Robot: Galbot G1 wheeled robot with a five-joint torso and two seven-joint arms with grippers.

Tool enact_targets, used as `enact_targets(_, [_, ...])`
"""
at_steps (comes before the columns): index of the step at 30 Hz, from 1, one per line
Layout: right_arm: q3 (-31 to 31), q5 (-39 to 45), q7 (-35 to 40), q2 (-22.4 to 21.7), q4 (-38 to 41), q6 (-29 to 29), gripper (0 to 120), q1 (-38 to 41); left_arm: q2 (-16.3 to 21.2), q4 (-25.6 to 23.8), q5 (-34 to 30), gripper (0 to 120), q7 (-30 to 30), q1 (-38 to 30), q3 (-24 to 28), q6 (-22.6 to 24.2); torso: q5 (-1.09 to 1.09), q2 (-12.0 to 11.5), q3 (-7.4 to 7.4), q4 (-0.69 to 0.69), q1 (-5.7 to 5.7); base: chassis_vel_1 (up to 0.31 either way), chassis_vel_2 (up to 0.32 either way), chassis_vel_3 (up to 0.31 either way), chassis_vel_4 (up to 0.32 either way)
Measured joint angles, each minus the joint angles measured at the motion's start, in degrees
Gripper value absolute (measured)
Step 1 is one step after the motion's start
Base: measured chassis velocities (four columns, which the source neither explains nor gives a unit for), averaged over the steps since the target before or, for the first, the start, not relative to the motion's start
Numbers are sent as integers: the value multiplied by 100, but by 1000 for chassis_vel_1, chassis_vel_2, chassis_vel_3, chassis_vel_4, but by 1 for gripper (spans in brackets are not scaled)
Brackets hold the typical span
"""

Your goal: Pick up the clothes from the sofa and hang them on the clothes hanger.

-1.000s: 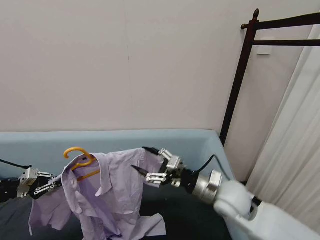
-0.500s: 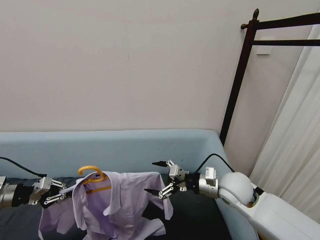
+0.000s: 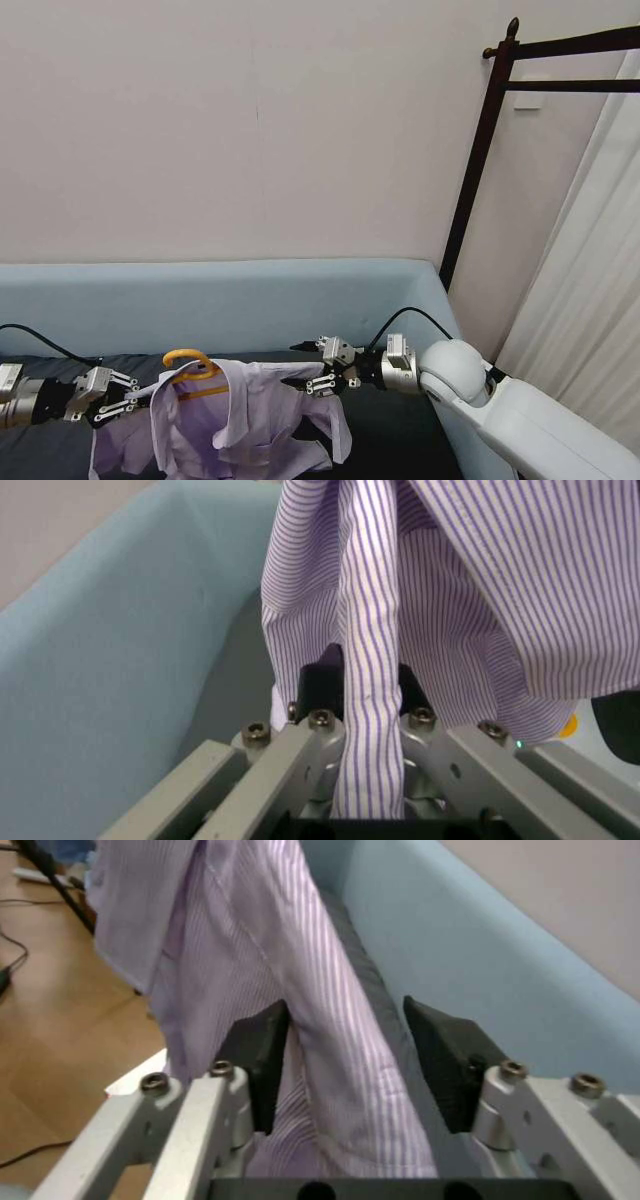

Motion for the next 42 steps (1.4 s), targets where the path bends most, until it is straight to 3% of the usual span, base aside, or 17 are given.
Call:
enact_targets(5, [70,-66,-451,17,-54,66,30,-7,-2,7,19,1,2,-73,53,-35,0,0,0,0,0,0,0,0,0])
enact_targets(10, [161,-140,-798,7,-69,124,8,-62,-7,17,50,1,2,-144,114,-91,0,0,0,0,0,0,0,0,0])
enact_targets(17, [284,-124,-943,-28,-75,187,6,-136,-36,79,48,4,-91,-215,195,-468,0,0,0,0,0,0,0,0,0])
enact_targets(21, [433,-26,-881,-134,-9,163,6,-197,-67,298,-21,18,-229,-291,172,-973,0,0,0,1,0,0,0,0,0])
enact_targets(23, [594,158,-807,-312,89,94,6,-235,-89,566,-378,29,-362,-368,60,-1311,0,0,0,0,0,0,0,0,0])
enact_targets(25, [648,213,-780,-390,129,71,6,-247,-88,645,-558,32,-413,-378,8,-1392,0,0,0,-1,0,0,0,0,0])
enact_targets(28, [834,730,-229,-752,435,-199,5,-295,-63,840,-1500,47,-647,-403,-222,-1488,1,0,0,0,0,0,0,0,0])
enact_targets(30, [861,887,-71,-811,512,-278,5,-298,-63,843,-1695,49,-712,-399,-252,-1488,2,0,0,0,0,0,0,0,0])
enact_targets(32, [990,1673,529,-1023,793,-546,5,-285,-91,734,-2344,63,-1057,-299,-365,-1482,1,0,-1,0,0,0,0,0,0])
enact_targets(35, [1105,2298,918,-1138,1017,-657,5,-268,-157,539,-2583,69,-1323,-155,-430,-1462,1,0,-1,0,0,0,0,0,0])
enact_targets(37, [1206,2720,1169,-1210,1213,-653,4,-350,-369,314,-2538,81,-1565,5,-458,-1439,-1,1,-2,1,0,0,0,0,0])
enact_targets(42, [1265,2713,1382,-1078,1265,-311,0,-775,-765,171,-2238,97,-1669,223,-458,-1441,0,0,0,-1,-1,0,0,0,0])
